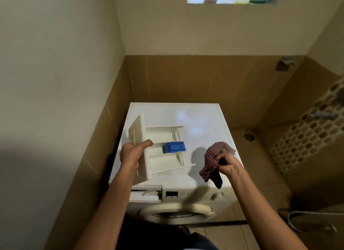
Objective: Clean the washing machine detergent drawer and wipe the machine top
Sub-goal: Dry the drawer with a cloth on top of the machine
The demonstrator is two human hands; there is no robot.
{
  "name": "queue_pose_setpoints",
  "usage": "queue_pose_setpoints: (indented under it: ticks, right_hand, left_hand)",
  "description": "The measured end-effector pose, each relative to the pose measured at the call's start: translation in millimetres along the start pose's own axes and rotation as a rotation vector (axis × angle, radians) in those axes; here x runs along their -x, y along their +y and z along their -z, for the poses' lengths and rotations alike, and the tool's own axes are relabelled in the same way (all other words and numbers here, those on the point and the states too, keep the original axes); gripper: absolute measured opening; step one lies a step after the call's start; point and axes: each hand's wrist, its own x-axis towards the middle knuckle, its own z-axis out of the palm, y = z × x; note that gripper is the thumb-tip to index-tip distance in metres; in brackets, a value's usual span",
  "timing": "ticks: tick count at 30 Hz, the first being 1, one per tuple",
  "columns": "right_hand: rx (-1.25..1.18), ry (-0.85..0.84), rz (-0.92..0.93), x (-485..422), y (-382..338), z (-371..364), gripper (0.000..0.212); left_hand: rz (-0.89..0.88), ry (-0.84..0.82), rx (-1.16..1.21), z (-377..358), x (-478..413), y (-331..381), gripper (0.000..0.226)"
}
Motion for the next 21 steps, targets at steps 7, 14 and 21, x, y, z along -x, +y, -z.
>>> queue_pose_setpoints:
  ticks: [7,14,21]
  right_hand:
    - [0.015,-0.09,0.008,-25.8,-44.6,-29.4,0.037]
    - [-0.239,-0.301,-0.009,-38.7,-54.3,-41.5,0.024]
    - [-0.2,-0.335,-0.064,-50.7,-37.1,-50.1,0.025]
  left_hand:
    - [-0.181,0.194,-0.312,-37.9,-24.9,41.0,0.073]
    - [-0.212,0.285,-0.562,-64.7,-43.3,64.0,0.069]
    - [-0.242,0.265,-0.811,-77.4,-51.5,76.5,0.065]
